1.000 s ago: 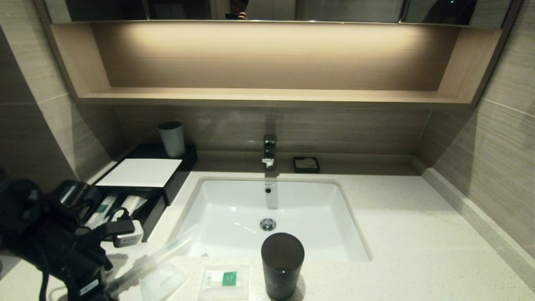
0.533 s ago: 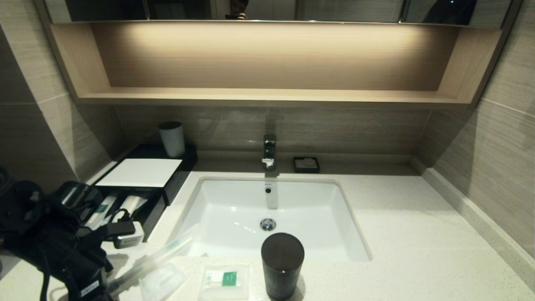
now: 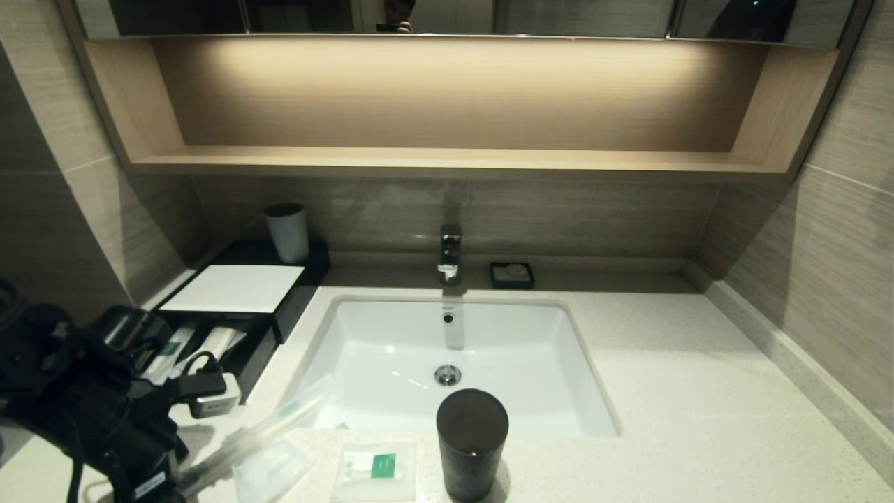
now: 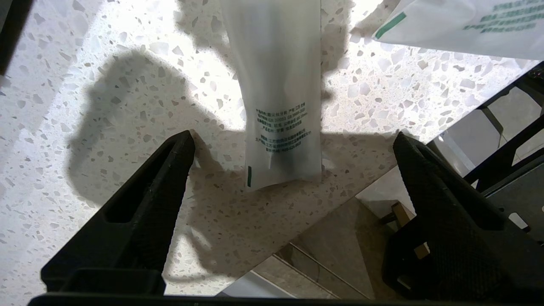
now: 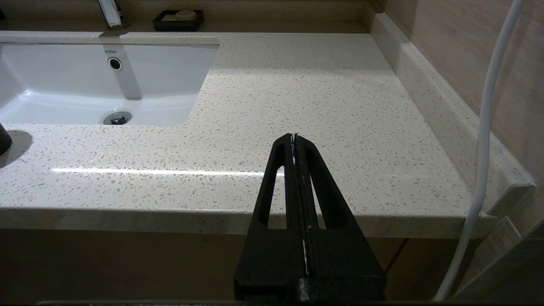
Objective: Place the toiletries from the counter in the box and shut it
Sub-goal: Pick up the bathroom toiletry
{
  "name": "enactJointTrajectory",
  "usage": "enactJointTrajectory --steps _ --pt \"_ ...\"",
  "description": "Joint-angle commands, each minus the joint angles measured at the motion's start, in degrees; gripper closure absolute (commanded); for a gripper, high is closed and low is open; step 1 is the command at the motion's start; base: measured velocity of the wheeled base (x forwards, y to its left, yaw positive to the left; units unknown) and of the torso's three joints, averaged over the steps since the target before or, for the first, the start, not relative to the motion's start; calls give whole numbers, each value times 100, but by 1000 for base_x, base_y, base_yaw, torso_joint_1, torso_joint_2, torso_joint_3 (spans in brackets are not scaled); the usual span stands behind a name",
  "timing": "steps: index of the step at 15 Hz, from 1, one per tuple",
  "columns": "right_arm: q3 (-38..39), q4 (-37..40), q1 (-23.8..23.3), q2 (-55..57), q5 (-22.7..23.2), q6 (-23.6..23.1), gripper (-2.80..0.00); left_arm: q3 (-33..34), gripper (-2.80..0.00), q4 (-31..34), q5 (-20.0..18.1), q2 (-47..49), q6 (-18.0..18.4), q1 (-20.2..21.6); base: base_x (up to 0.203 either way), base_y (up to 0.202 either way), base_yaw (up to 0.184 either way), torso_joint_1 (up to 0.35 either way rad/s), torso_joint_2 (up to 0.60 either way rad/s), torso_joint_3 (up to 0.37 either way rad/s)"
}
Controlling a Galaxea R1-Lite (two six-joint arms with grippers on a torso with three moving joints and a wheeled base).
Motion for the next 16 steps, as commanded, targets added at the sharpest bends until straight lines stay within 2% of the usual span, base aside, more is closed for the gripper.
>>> enactJointTrajectory --steps 1,3,4,16 --pt "0 -1 1 0 2 0 0 -3 -280 16 -7 -1 31 3 0 0 0 0 0 0" --pt "9 -1 1 0 2 0 0 -4 -280 15 -16 7 23 3 0 0 0 0 0 0" --pt "6 -1 1 0 2 0 0 -4 0 9 -16 11 14 3 0 0 0 0 0 0" --pt "1 -1 1 0 2 0 0 -13 0 16 -51 15 23 3 0 0 0 0 0 0"
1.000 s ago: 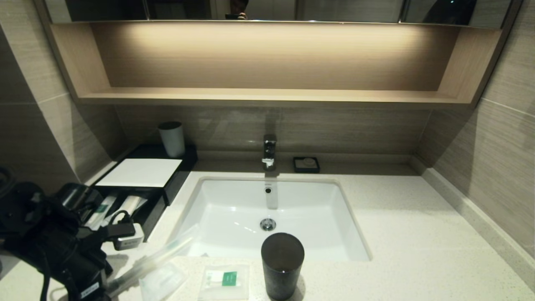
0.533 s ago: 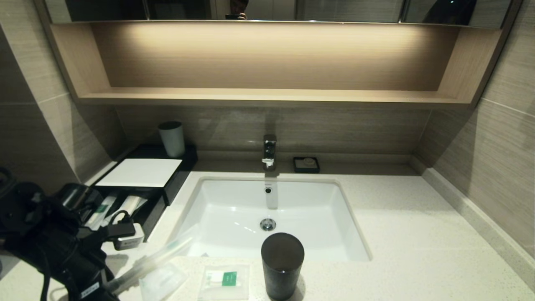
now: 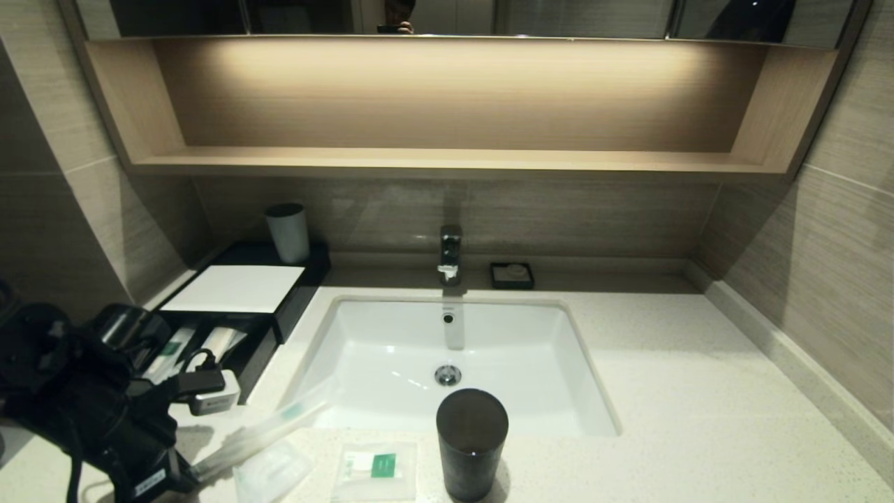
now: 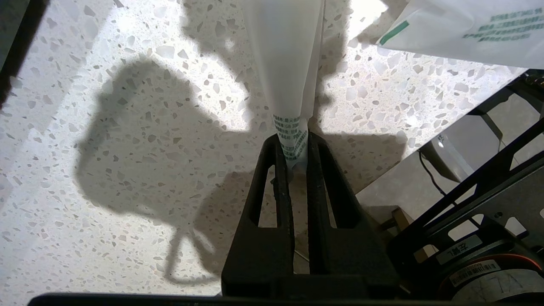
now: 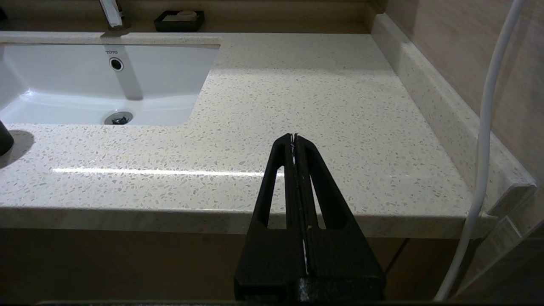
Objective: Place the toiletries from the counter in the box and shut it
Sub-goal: Pick up the bathroom toiletry
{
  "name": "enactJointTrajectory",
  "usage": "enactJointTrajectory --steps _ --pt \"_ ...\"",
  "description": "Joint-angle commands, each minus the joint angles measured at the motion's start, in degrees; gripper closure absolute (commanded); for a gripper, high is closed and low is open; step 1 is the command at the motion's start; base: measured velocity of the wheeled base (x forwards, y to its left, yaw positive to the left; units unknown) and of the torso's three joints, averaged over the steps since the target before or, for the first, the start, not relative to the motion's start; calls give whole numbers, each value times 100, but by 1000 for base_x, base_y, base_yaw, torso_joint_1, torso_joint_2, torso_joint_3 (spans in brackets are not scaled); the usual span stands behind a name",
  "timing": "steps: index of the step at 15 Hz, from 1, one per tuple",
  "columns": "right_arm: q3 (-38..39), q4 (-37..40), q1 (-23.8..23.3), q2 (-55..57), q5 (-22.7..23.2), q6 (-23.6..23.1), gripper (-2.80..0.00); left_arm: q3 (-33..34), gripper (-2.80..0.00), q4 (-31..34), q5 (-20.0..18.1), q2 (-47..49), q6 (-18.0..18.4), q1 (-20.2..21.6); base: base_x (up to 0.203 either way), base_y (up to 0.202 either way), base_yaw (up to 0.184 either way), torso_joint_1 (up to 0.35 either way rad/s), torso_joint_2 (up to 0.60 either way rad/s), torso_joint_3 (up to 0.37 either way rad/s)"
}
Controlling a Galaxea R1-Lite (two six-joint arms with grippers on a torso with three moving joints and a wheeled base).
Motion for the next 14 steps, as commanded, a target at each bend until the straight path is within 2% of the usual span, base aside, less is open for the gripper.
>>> enactJointTrajectory --steps 1,7,14 --pt "9 -3 1 0 1 0 0 -4 0 29 -17 0 36 3 0 0 0 0 0 0" --pt "9 -3 1 0 1 0 0 5 0 38 -68 -203 23 11 0 0 0 0 0 0" --pt "9 -3 1 0 1 0 0 -274 0 124 -264 -594 -440 5 0 0 0 0 0 0"
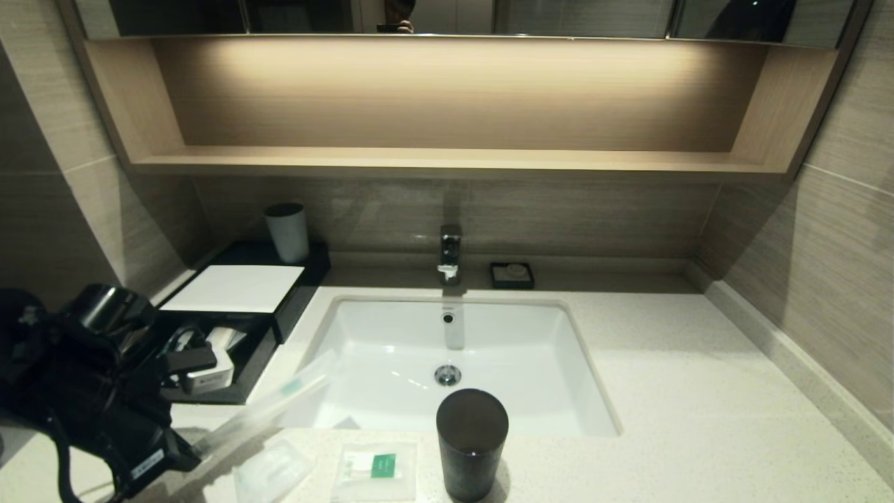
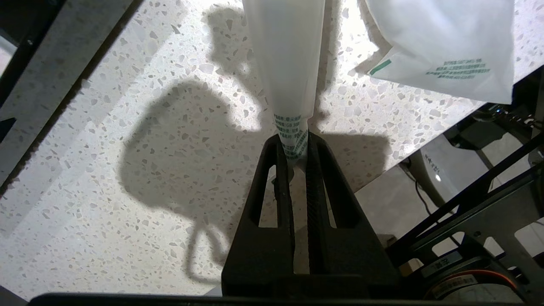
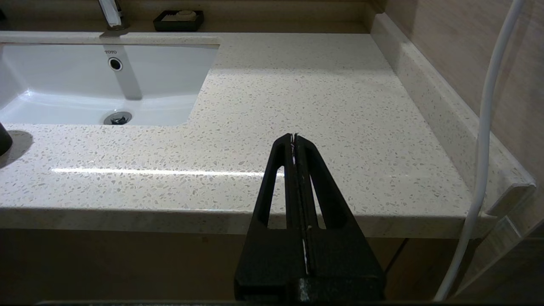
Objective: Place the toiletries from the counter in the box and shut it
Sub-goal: Pick up the bathroom toiletry, then place the bathroom toiletry into the drawer
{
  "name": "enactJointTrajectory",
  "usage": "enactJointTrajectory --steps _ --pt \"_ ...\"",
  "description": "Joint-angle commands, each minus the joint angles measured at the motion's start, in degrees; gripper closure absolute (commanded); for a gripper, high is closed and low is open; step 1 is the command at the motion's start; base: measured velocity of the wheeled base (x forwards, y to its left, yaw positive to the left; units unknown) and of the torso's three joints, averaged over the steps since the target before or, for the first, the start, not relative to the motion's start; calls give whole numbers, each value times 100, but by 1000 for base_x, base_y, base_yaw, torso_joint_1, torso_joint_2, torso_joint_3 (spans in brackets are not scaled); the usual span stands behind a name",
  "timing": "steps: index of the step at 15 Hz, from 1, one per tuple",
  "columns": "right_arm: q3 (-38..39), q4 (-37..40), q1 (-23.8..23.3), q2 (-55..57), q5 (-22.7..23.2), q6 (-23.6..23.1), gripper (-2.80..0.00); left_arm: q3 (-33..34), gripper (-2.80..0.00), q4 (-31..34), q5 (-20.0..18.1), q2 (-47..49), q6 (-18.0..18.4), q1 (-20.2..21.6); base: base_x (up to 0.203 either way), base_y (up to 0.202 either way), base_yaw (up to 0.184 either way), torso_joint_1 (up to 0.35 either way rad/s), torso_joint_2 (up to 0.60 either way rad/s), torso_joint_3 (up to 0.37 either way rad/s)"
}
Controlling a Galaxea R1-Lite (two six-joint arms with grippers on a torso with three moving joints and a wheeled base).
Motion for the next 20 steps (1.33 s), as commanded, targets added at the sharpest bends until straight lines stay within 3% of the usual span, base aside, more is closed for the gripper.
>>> enactJointTrajectory --steps 1,3,5,7,9,13,16,20 --pt "6 -1 1 -5 -4 0 0 -62 0 26 -98 -203 -126 1 0 0 0 0 0 0" --pt "9 -1 1 0 -1 0 0 -263 0 199 -146 -273 -517 -4 0 0 0 0 0 0" --pt "0 -1 1 0 -1 0 0 -748 0 947 -202 -451 -769 -29 0 0 0 0 0 0" --pt "9 -1 1 0 -1 0 0 -1416 0 1885 -609 -673 -1104 -40 0 0 0 0 0 0" --pt "9 -1 1 0 -1 0 0 -1877 0 2420 -783 -765 -1795 -34 0 0 0 0 0 0" --pt "9 -1 1 -9 -1 0 0 -2141 0 2570 -753 -949 -2989 57 0 0 0 0 0 0" --pt "0 -1 1 0 -1 0 0 -2469 0 2796 -476 -910 -4036 100 0 0 0 0 0 0" --pt "0 -1 1 0 -1 0 0 -2732 0 2941 459 -873 -5016 156 0 0 0 0 0 0"
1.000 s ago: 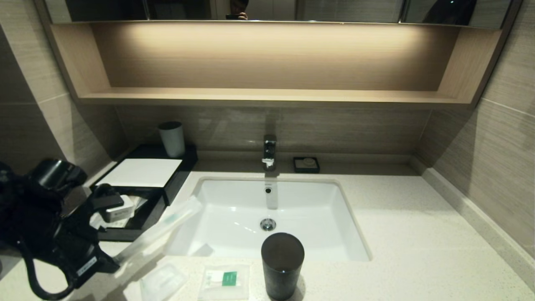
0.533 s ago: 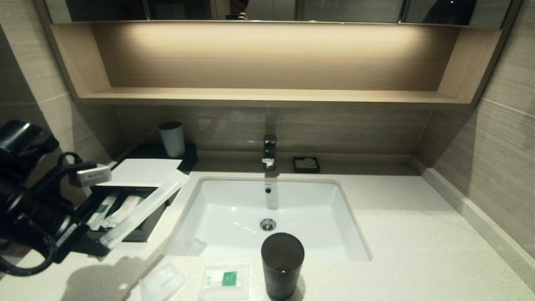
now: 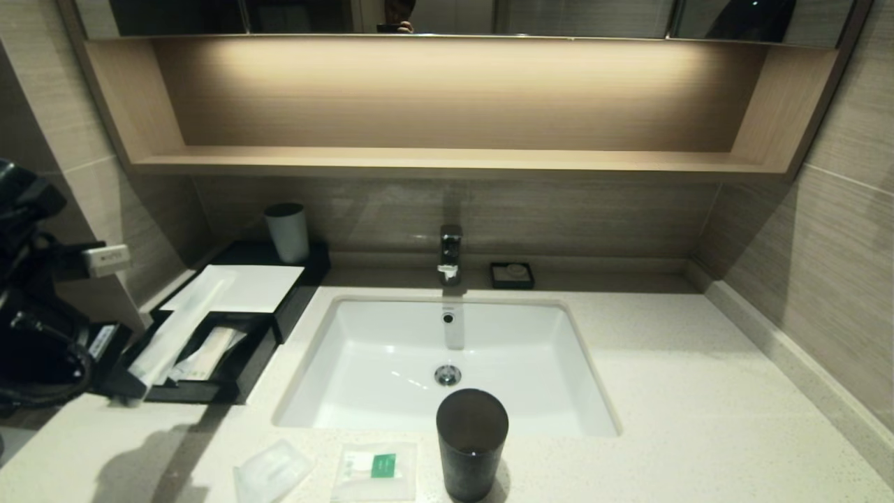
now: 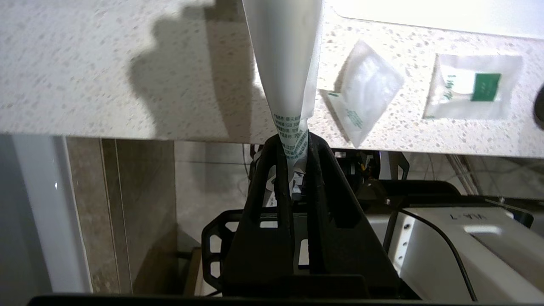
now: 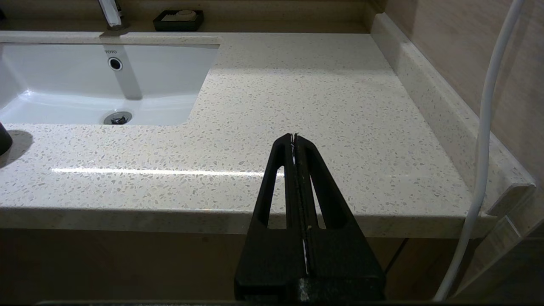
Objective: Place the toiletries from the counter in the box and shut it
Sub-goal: Place the bathroom toiletry into the drawer
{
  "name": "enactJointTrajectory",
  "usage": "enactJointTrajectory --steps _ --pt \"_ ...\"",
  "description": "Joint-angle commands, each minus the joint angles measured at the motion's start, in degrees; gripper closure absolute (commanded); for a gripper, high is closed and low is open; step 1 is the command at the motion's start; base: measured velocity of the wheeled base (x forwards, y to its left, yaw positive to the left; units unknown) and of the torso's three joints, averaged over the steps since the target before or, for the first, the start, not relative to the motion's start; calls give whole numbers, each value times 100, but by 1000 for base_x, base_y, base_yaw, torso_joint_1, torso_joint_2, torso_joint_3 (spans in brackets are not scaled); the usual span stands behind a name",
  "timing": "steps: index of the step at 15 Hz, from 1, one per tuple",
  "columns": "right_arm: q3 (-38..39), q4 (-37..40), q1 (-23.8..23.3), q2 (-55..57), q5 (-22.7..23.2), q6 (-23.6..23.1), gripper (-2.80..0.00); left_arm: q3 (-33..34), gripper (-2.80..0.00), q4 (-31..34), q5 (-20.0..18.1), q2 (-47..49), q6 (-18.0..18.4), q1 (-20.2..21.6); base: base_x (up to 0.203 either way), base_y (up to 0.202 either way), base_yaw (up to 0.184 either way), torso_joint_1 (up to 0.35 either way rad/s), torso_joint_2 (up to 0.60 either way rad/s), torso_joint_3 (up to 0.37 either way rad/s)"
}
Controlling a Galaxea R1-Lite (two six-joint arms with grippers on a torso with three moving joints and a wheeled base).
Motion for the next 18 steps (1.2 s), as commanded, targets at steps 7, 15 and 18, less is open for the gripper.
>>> enactJointTrajectory --steps 7,15,18 --pt "9 -3 1 0 1 0 0 -1557 0 1713 654 876 -290 704 0 0 0 0 0 0" --pt "7 -3 1 0 -4 0 0 -1907 0 2207 1253 1565 -188 850 0 0 0 0 0 0" --pt "2 -3 1 0 1 0 0 -2264 0 2563 1252 1733 255 1019 0 0 0 0 0 0"
